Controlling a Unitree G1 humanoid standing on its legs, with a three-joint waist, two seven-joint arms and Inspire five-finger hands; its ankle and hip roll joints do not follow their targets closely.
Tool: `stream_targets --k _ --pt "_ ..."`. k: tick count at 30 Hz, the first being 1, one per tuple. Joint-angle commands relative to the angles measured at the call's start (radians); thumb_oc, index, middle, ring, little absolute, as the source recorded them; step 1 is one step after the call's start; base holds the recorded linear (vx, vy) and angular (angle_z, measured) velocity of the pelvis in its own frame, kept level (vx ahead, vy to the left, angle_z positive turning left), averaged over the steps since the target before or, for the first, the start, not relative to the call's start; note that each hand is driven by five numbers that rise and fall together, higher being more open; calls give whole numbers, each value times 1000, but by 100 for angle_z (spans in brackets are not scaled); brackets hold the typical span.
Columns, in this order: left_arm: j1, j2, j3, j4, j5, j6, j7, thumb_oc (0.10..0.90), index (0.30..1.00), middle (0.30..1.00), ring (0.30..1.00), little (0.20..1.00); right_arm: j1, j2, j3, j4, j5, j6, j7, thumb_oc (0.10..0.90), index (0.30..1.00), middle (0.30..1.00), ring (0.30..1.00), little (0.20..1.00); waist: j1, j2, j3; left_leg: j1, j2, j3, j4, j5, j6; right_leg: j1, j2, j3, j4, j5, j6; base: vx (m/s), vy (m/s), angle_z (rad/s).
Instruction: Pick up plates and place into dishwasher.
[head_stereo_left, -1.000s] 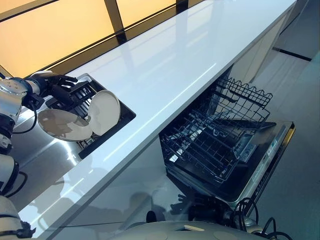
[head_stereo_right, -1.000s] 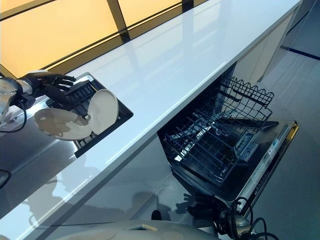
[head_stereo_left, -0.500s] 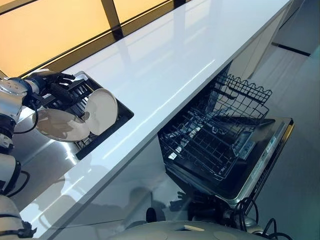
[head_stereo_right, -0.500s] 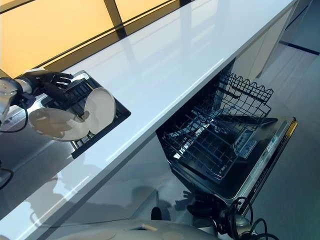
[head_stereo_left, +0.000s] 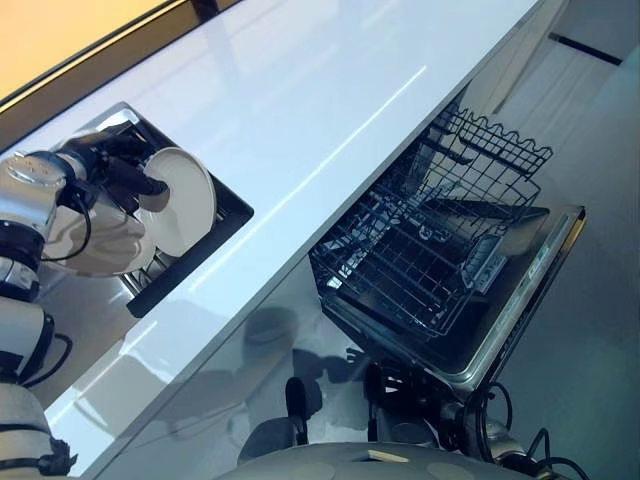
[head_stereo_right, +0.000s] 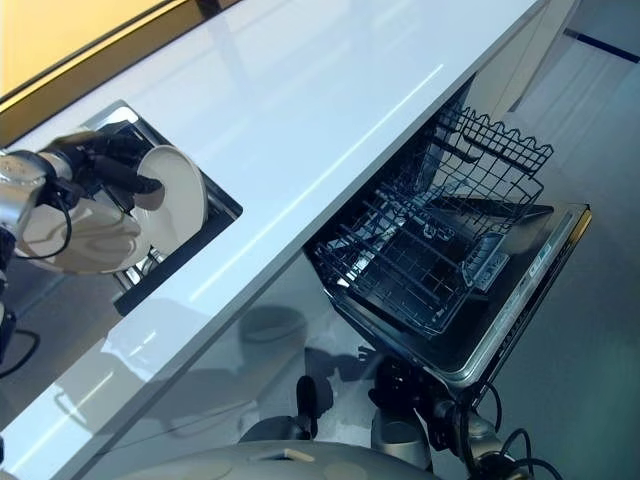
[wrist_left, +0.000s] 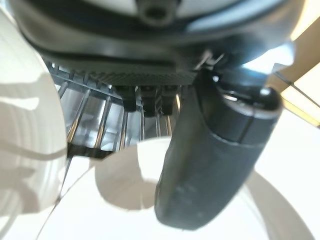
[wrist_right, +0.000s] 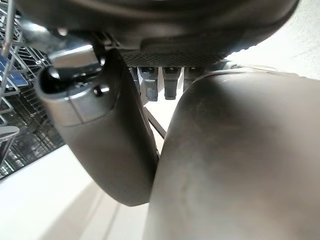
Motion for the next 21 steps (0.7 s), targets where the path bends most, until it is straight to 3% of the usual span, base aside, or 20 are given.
stream_targets --k 1,12,21 --pt "-217 33 11 68 -14 -30 32 800 900 900 900 900 26 -68 44 18 19 7 -14 800 900 900 900 900 -41 4 48 -37 -50 44 2 -12 28 -19 -23 38 18 16 71 -59 6 1" --pt "-270 31 -39 68 -58 -33 16 800 900 900 900 900 -3 -69 52 8 30 5 -19 800 900 900 900 900 -35 1 69 -49 -55 38 2 -6 24 -30 -28 24 17 25 70 -25 -4 1" --pt "-287 40 -51 72 -86 -29 -26 800 900 900 900 900 -1 -59 44 15 17 14 -20 800 900 900 900 900 -29 6 40 -30 -62 30 2 -11 21 -8 -30 10 12 23 72 -10 -8 2"
